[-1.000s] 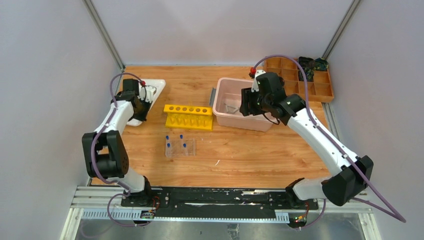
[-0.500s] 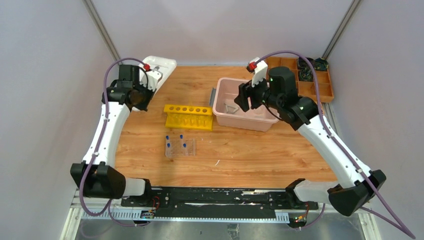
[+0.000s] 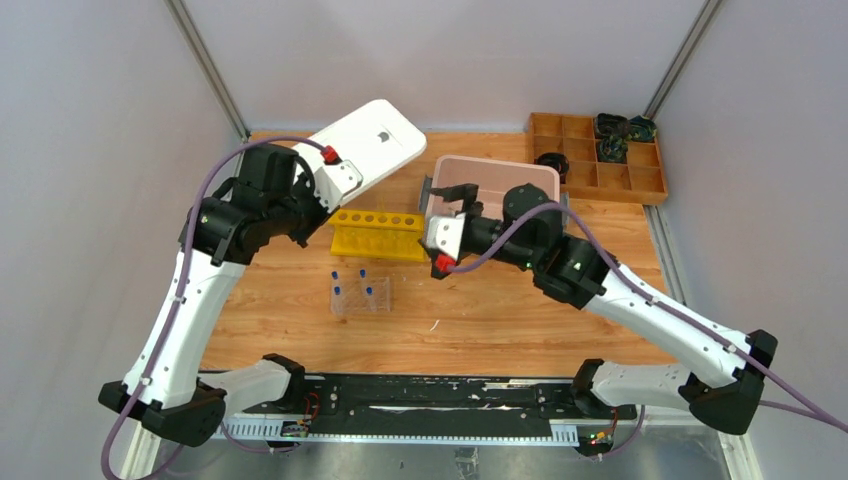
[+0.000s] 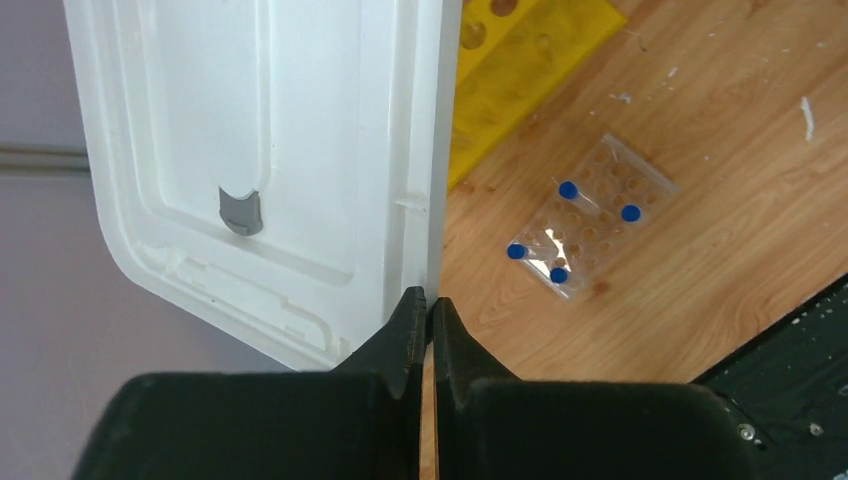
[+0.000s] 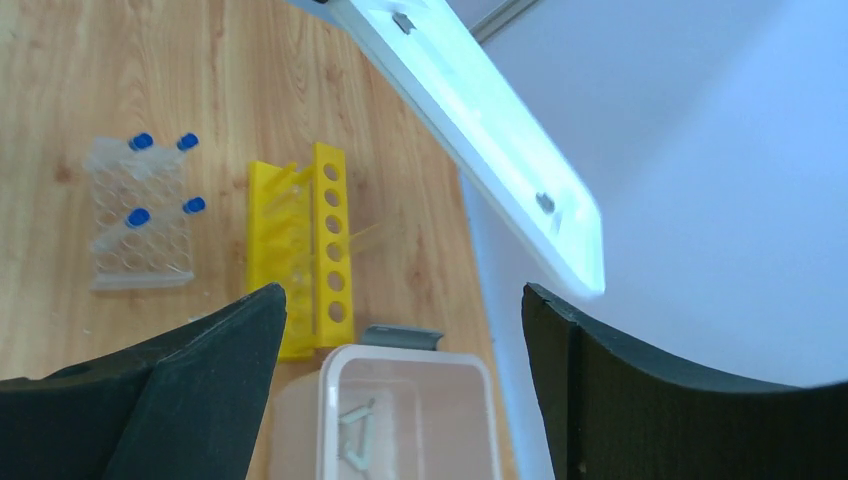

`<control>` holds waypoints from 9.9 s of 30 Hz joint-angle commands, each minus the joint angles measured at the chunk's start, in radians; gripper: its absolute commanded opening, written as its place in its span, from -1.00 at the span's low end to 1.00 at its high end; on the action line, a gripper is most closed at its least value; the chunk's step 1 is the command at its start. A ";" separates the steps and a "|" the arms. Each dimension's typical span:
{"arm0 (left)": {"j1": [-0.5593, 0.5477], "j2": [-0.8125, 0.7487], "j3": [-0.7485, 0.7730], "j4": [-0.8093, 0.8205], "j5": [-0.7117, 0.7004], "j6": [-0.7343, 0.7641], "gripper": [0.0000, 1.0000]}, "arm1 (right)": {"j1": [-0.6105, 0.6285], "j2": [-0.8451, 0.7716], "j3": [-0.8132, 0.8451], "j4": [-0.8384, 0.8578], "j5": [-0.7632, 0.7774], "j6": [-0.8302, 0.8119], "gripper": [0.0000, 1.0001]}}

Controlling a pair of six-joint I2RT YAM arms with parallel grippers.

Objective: Organize the chemistry lab equipment

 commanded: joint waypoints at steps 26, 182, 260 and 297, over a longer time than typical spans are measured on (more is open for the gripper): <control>-0.128 -0.108 0.046 -0.144 0.008 0.227 -1.00 | 0.175 0.438 0.096 0.325 0.343 -0.704 0.52; -0.126 1.050 0.725 0.474 0.268 -0.287 0.87 | -1.033 -0.058 -0.109 -0.634 0.070 1.281 0.53; -0.154 0.708 0.166 0.600 0.306 -0.313 0.81 | -0.851 0.640 0.377 -0.541 0.340 1.056 -0.46; -0.169 0.729 0.186 0.640 0.210 -0.340 0.76 | -0.854 0.741 0.567 -0.539 0.169 1.087 -0.45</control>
